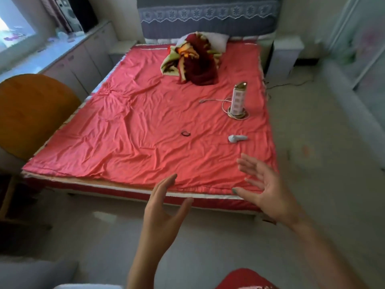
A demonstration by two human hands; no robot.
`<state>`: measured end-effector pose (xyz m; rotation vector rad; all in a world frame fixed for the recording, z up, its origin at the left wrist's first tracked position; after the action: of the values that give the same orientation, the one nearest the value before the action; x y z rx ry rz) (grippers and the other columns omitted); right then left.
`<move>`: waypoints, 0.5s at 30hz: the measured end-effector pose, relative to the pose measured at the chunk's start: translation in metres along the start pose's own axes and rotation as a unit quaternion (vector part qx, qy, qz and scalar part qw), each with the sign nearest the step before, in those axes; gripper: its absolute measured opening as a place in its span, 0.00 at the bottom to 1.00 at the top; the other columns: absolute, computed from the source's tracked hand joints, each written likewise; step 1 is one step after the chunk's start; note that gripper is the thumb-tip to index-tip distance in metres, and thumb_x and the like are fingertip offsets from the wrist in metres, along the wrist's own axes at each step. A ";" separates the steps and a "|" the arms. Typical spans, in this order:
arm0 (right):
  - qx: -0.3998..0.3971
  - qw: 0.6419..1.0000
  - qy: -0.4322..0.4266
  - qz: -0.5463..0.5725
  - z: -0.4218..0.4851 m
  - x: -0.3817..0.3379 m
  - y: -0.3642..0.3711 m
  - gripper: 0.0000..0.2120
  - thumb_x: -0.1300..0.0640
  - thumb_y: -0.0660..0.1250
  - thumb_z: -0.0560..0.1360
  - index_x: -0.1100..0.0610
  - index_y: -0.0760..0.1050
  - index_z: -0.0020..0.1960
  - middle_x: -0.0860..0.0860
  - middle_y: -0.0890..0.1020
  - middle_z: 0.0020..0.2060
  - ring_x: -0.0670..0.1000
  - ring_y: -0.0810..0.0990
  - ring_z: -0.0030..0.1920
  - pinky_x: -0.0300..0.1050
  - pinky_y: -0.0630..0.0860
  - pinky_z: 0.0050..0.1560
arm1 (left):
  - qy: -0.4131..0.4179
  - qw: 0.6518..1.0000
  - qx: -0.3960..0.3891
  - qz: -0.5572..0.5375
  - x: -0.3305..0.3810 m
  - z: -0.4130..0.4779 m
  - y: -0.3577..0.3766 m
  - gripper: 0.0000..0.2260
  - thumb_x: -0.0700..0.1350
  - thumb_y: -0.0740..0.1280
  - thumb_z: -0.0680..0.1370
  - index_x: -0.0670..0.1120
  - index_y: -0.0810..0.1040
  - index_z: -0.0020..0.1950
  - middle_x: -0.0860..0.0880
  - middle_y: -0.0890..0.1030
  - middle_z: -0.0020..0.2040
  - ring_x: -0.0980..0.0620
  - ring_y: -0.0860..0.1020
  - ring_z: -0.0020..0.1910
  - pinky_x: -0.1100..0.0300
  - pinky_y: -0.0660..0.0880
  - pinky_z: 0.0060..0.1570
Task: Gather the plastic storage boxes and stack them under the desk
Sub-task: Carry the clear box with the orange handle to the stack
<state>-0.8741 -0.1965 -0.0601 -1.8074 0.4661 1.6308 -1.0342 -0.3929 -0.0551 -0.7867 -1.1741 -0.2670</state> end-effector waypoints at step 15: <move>0.241 0.969 0.059 0.015 -0.054 0.063 -0.270 0.36 0.65 0.77 0.67 0.42 0.68 0.68 0.42 0.78 0.64 0.38 0.77 0.63 0.34 0.73 0.61 | 0.110 0.965 -0.239 -0.004 0.108 0.080 0.281 0.28 0.58 0.72 0.70 0.59 0.72 0.69 0.62 0.76 0.66 0.63 0.73 0.67 0.71 0.68 0.64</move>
<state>-0.6479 -0.0265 -0.0596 -1.5342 0.8663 1.2888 -0.8890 -0.1174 -0.0607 -1.1402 -0.9109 -0.6442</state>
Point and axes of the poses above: each hand's wrist, its own z-axis towards the middle knuckle, its own y-axis out of the palm, x = y × z, the point moved 10 cm from there along z, towards the middle knuckle
